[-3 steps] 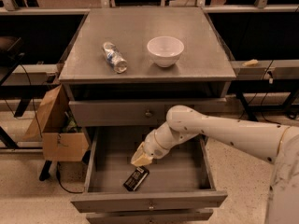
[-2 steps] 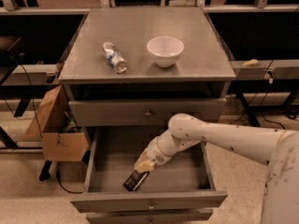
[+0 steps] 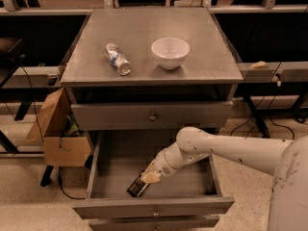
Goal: Place rxbar chocolate into middle drawer
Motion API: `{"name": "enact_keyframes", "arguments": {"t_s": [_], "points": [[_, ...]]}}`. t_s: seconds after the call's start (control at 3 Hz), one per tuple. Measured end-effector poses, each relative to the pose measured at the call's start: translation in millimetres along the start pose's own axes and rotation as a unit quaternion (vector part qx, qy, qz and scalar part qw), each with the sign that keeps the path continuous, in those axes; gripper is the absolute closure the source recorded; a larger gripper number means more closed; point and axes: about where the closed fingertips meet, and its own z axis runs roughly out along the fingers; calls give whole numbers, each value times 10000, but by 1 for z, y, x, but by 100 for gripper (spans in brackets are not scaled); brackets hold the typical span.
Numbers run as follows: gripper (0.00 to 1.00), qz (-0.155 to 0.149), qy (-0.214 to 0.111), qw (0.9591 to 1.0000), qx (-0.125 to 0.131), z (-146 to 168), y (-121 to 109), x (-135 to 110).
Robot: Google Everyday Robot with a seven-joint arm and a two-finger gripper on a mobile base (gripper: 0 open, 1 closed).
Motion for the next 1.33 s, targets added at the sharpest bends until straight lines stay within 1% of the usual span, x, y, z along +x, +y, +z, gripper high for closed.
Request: {"name": "enact_keyframes", "arguments": {"t_s": [0.33, 1.0, 1.33], "points": [[58, 101, -52, 9998, 176, -7, -2, 5], [11, 104, -54, 9998, 182, -7, -2, 5], [0, 104, -54, 9998, 181, -7, -2, 5]]}}
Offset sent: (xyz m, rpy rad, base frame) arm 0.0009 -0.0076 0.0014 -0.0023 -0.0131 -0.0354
